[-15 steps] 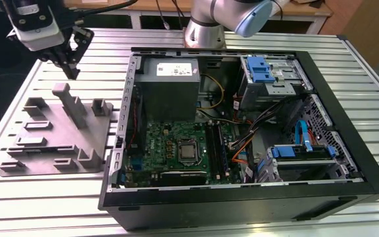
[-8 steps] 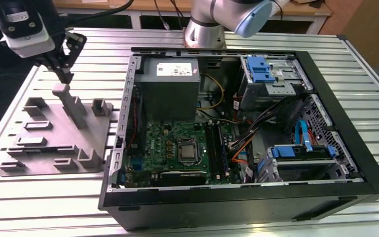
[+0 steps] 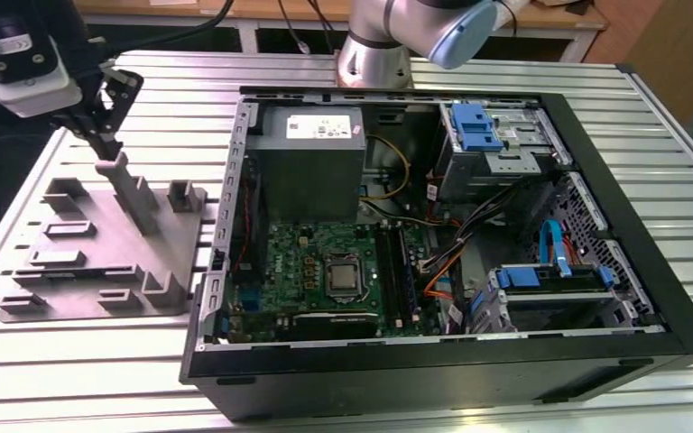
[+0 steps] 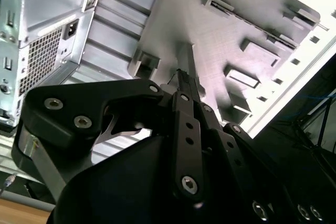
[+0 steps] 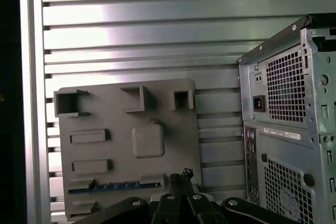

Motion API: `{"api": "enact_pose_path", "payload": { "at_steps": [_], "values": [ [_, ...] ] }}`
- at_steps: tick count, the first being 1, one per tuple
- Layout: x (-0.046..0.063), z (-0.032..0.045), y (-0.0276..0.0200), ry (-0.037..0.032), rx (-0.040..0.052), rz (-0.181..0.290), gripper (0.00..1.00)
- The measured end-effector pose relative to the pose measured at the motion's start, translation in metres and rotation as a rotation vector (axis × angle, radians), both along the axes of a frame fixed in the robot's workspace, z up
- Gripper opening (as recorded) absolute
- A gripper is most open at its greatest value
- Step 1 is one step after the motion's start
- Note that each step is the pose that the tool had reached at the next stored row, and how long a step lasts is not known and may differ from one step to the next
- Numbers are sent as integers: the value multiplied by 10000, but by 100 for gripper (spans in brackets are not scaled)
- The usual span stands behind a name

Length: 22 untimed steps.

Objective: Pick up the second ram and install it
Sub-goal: 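Reach for the second ram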

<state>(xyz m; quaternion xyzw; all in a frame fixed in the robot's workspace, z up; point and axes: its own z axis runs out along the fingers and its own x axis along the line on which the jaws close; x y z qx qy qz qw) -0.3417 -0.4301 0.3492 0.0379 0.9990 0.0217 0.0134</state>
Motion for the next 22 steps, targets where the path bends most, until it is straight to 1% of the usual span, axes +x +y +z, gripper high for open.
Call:
{"api": "enact_pose_path", "payload": {
  "at_steps": [6,22],
  "values": [
    [-128,-62,-36,0,0,-1,10],
    [-403,-256,-139,6,-1,0,10]
  ]
}}
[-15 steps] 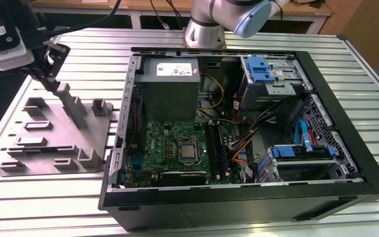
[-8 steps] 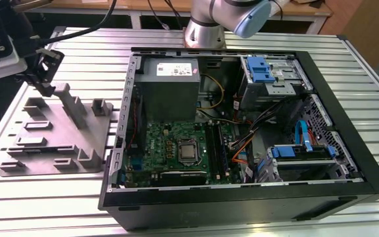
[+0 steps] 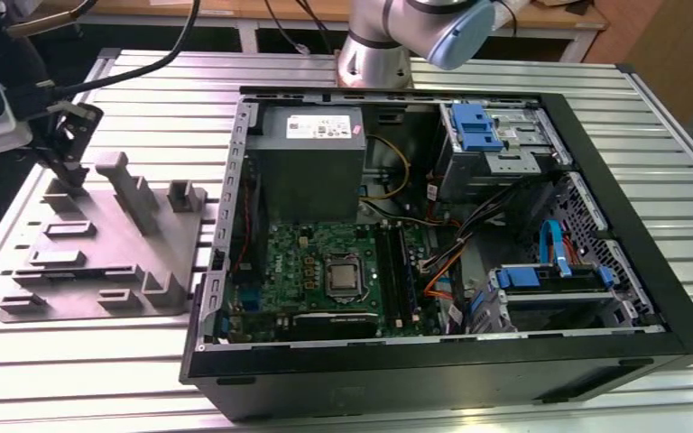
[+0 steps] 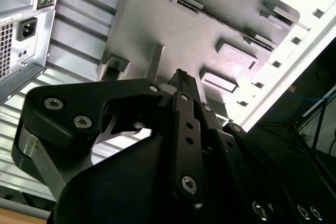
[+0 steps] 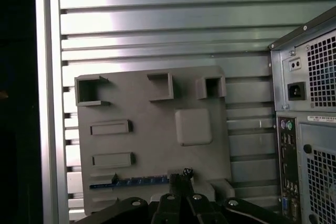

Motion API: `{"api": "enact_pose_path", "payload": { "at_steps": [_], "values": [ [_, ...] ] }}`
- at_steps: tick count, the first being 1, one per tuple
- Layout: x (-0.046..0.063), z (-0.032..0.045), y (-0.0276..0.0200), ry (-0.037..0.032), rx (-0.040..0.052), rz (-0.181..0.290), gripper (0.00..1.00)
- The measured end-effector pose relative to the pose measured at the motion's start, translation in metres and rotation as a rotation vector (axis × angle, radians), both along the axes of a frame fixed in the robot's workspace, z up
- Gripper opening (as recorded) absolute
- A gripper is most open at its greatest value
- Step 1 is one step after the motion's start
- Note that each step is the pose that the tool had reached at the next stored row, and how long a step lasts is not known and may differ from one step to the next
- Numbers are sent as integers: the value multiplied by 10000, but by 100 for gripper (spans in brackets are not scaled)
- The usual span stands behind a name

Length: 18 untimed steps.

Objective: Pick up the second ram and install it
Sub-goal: 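Reach for the second ram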

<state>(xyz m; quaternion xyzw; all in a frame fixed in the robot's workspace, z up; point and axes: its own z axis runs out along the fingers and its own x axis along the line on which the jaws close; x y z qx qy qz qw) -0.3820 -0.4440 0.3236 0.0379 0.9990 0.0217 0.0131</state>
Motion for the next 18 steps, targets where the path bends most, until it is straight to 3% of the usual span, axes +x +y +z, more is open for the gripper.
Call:
{"api": "enact_pose_path", "payload": {
  "at_steps": [18],
  "values": [
    [-275,-248,-82,15,1,2,10]
  ]
}}
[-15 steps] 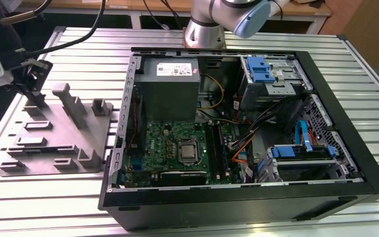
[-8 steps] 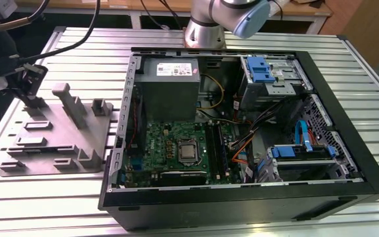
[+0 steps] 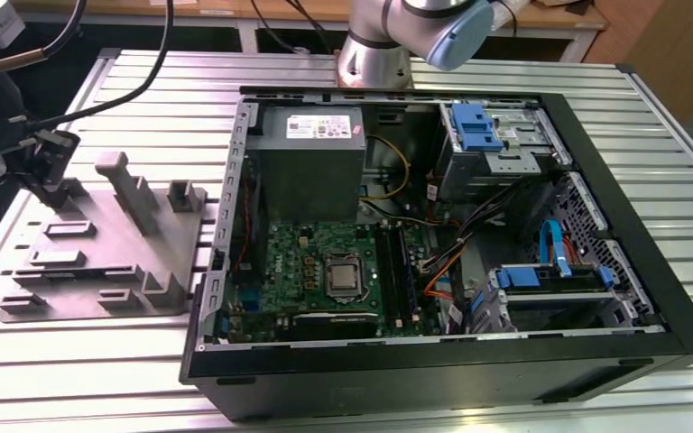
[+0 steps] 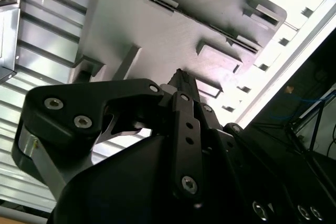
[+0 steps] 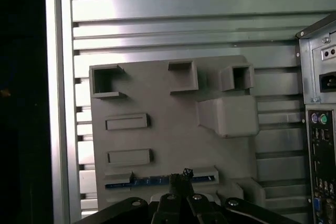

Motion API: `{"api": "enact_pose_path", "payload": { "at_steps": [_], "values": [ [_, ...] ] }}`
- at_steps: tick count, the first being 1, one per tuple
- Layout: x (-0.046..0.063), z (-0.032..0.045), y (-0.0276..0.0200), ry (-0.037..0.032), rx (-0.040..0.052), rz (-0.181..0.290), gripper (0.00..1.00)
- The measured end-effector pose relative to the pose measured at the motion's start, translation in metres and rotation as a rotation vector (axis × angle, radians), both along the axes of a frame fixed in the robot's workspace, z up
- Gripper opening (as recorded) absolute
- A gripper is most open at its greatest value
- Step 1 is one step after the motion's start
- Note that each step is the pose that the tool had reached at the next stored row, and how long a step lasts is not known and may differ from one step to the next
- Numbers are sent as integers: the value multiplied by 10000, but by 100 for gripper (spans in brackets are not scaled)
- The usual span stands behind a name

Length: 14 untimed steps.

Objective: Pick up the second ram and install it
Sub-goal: 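Reach for the second ram, then pick up the second ram and move it above second insertion slot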

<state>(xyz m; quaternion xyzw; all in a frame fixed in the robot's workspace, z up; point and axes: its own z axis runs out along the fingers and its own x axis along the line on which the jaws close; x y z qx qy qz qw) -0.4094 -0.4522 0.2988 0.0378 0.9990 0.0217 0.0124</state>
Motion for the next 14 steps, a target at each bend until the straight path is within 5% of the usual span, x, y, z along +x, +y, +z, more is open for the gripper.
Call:
{"api": "enact_pose_path", "payload": {
  "at_steps": [14],
  "values": [
    [-103,-105,-94,4,-1,-2,10]
  ]
}}
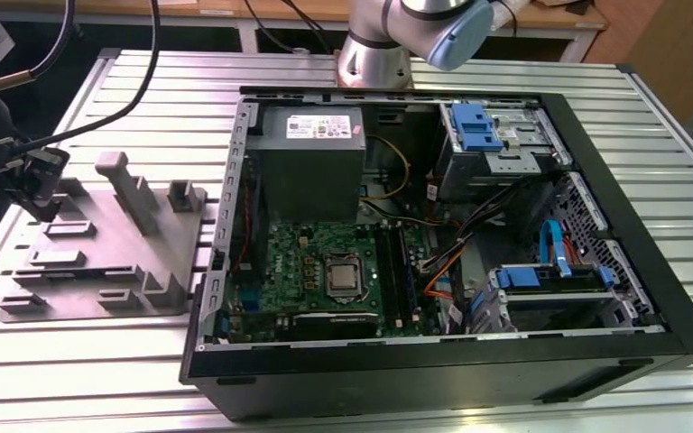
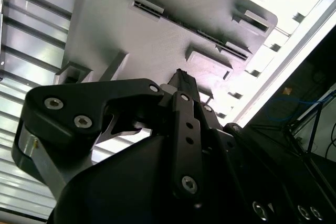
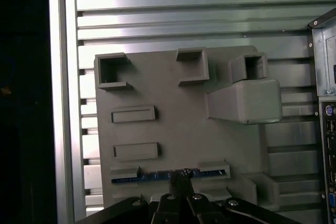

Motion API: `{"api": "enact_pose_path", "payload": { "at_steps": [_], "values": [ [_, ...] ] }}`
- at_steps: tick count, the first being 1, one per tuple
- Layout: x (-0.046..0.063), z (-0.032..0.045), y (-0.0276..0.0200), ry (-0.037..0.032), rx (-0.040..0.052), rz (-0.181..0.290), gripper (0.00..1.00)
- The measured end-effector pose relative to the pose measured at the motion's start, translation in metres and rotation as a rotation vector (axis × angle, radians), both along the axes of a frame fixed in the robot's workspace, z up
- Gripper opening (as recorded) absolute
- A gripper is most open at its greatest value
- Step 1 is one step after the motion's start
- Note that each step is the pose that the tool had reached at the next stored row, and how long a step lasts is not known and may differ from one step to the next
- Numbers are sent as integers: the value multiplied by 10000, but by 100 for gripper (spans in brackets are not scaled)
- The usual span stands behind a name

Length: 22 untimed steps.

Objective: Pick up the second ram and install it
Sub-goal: 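Pick up the second ram and move it above second insertion slot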

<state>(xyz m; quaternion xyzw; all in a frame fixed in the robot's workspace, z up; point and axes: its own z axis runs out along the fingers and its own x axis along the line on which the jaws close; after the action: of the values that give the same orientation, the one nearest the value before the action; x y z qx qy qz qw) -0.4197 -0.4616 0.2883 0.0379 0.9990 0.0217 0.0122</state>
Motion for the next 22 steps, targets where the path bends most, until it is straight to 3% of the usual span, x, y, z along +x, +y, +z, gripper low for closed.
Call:
{"api": "enact_pose_path", "payload": {
  "at_steps": [12,22],
  "values": [
    [-1,-3,0,1,-1,95,10],
    [0,-35,0,0,0,1797,10]
  ]
}}
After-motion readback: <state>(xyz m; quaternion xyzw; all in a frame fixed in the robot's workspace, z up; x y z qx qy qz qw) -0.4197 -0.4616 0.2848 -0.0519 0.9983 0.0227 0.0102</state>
